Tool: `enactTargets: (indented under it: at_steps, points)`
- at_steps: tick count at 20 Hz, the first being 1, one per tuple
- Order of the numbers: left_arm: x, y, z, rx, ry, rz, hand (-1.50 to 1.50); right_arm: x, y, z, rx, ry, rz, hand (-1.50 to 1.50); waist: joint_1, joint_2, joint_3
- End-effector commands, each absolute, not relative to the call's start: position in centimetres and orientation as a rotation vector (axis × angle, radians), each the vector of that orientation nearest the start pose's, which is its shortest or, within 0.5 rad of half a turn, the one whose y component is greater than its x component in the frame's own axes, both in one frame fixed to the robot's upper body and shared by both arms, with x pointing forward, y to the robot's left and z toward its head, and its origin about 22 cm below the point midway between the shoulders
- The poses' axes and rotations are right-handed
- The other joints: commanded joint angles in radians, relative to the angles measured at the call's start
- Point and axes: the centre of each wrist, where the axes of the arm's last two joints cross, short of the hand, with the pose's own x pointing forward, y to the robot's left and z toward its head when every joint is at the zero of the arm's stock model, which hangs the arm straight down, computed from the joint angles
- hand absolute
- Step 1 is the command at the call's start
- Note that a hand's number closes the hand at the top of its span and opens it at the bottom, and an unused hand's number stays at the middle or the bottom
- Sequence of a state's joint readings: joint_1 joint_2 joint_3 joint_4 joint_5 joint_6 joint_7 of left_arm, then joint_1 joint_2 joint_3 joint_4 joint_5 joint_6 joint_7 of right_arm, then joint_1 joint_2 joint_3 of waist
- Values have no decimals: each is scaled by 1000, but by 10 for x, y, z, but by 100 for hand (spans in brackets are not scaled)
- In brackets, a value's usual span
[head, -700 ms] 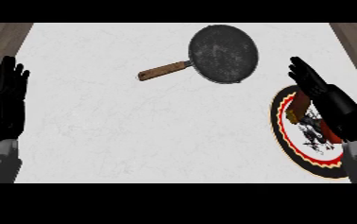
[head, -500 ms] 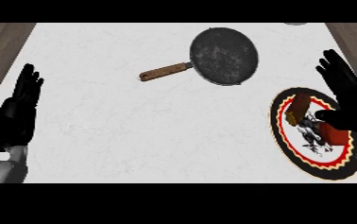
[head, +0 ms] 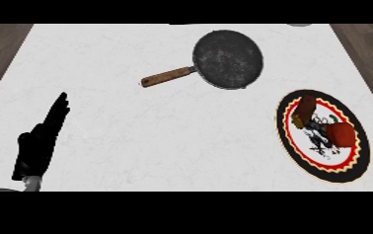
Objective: Pick the bell pepper from the plate and place it in the pan
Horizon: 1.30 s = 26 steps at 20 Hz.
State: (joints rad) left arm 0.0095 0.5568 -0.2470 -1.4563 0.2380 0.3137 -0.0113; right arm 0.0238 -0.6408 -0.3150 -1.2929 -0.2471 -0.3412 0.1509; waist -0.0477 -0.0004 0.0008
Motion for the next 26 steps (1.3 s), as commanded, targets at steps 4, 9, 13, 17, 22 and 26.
enactTargets:
  at_steps: [4, 9, 13, 17, 22, 26]
  points:
    - [219, 296, -7, 348, -1378, -226, 0, 166, -500, 94, -1008, -964, -38, -150, 26, -3, -3]
    - [208, 291, -7, 338, -1375, -256, 0, 184, -482, 117, -903, -895, 135, -150, 47, -2, -2]
    - [225, 284, 3, 348, -1386, -269, 0, 204, -475, 132, -773, -888, 237, -150, 51, 0, -1]
    - [221, 292, 2, 330, -1383, -277, 0, 232, -468, 148, -731, -823, 300, -150, 62, 2, -1]
    - [238, 278, 2, 346, -1387, -278, 0, 266, -451, 153, -704, -727, 313, -150, 59, 3, -1]
    - [218, 268, 12, 314, -1390, -273, 0, 281, -462, 156, -654, -663, 358, -150, 66, 2, 0]
